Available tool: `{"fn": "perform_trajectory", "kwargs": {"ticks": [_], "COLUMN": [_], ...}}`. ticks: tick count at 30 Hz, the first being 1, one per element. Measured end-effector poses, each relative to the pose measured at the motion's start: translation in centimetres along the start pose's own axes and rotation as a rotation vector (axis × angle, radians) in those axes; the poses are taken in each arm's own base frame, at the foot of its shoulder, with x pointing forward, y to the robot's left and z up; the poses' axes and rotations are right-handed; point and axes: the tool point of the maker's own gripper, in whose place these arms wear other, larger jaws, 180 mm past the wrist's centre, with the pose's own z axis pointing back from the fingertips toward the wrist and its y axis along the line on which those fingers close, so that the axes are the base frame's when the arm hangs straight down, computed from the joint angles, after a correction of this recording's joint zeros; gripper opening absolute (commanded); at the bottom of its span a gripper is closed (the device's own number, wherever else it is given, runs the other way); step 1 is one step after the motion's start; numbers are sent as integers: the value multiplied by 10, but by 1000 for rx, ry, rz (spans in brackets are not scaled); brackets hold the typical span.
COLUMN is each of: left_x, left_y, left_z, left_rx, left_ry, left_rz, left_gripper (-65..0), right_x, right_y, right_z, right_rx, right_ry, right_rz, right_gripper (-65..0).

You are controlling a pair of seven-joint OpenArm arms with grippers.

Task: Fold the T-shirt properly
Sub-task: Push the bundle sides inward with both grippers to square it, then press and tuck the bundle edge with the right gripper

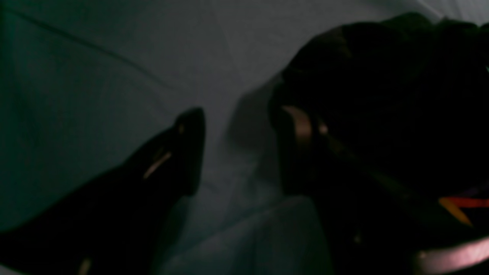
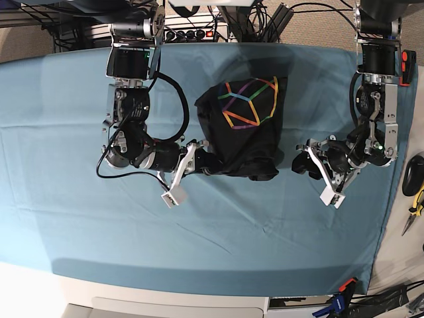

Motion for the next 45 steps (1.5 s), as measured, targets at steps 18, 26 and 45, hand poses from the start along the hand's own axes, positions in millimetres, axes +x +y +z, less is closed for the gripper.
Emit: {"fn": "perform_trajectory", "kwargs": {"ticks": [18, 26, 45], "left_x": [0, -19, -32], "left_y": [0, 0, -1], "left_z": [0, -2, -3], "left_rx": [1, 8, 7], "left_ry": [1, 37, 47], "left_rz": [-1, 9, 23], "left_gripper": [-334, -334, -335], "right_x": [-25, 26, 4], "right_y": [-15, 30, 133], "right_z": [7, 19, 17], "right_rx": [-63, 140, 464], "right_ry": [134, -94, -231], "right_rz": [10, 12, -68], "right_gripper": [-449, -449, -650]}}
